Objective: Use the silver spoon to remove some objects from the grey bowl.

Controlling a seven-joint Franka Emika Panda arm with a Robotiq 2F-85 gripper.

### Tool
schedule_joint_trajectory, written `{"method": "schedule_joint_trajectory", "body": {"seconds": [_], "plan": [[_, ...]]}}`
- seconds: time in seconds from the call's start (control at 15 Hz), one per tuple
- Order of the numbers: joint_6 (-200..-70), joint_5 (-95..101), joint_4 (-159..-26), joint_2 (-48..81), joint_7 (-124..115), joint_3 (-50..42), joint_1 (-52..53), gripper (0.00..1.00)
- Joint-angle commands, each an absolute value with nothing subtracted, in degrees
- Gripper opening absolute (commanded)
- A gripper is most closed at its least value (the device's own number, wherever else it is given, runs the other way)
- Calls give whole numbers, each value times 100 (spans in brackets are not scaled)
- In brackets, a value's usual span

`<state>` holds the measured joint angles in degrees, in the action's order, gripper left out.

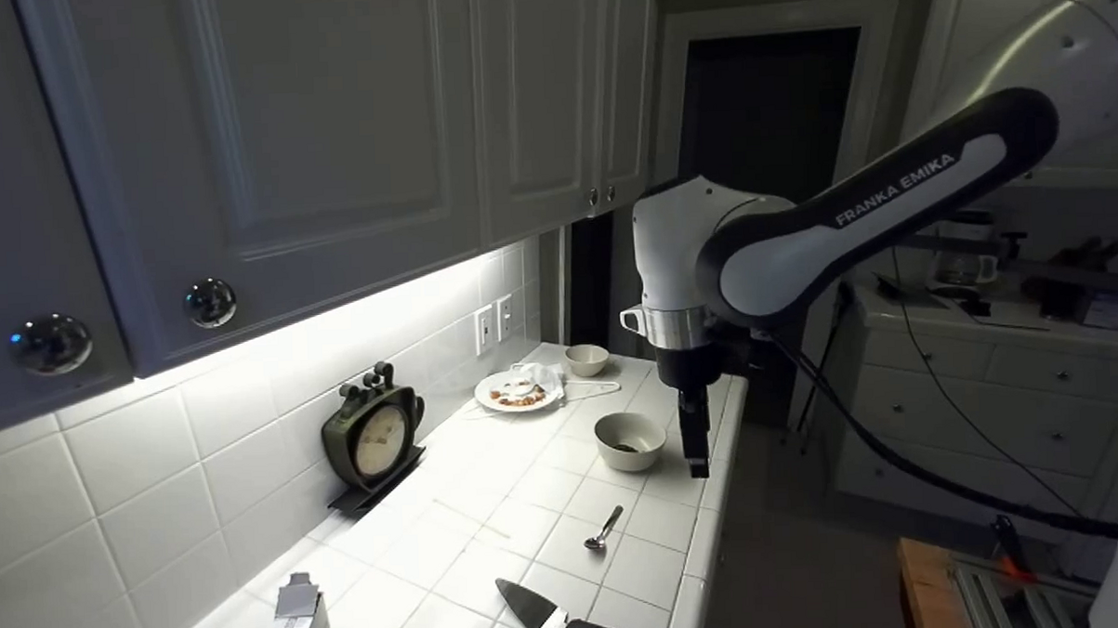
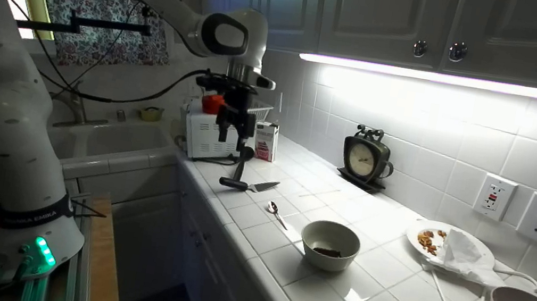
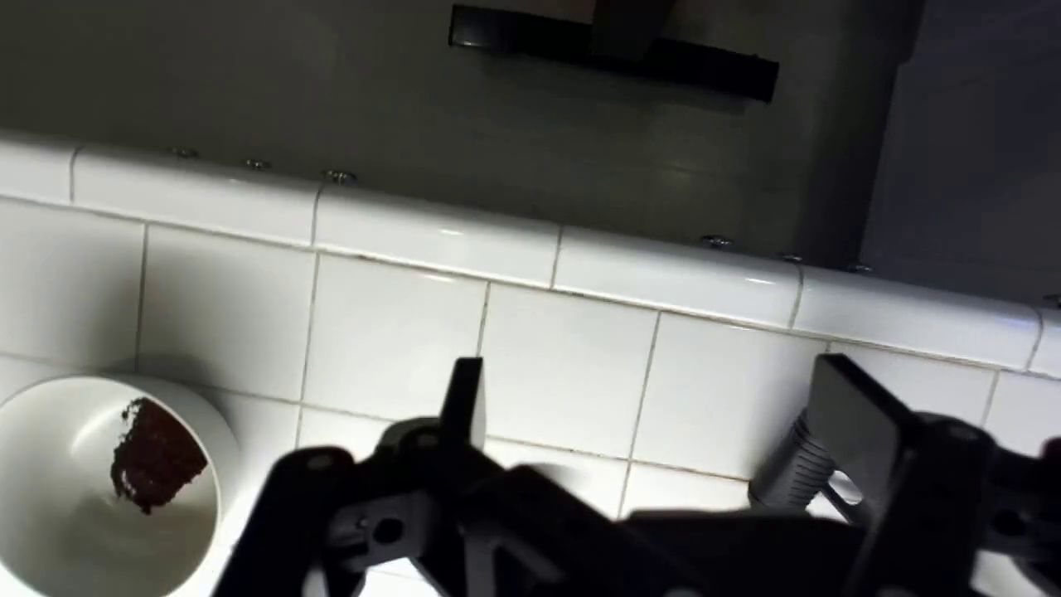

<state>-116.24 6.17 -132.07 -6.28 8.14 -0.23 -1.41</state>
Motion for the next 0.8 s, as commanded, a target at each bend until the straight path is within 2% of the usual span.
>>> {"method": "schedule_joint_trajectory", "body": {"seconds": [0.0, 0.13, 0.2, 0.67, 0.73], "plan": [[-11857, 570, -12394, 381, 2407, -372, -283, 100], [-11933, 453, -11937, 919, 3318, -473, -424, 100], [-11924, 589, -12511, 303, 2623, -396, -372, 100], [-11932, 581, -12401, 430, 2696, -379, -403, 100], [-12415, 686, -12428, 483, 2686, -390, -407, 100]]}}
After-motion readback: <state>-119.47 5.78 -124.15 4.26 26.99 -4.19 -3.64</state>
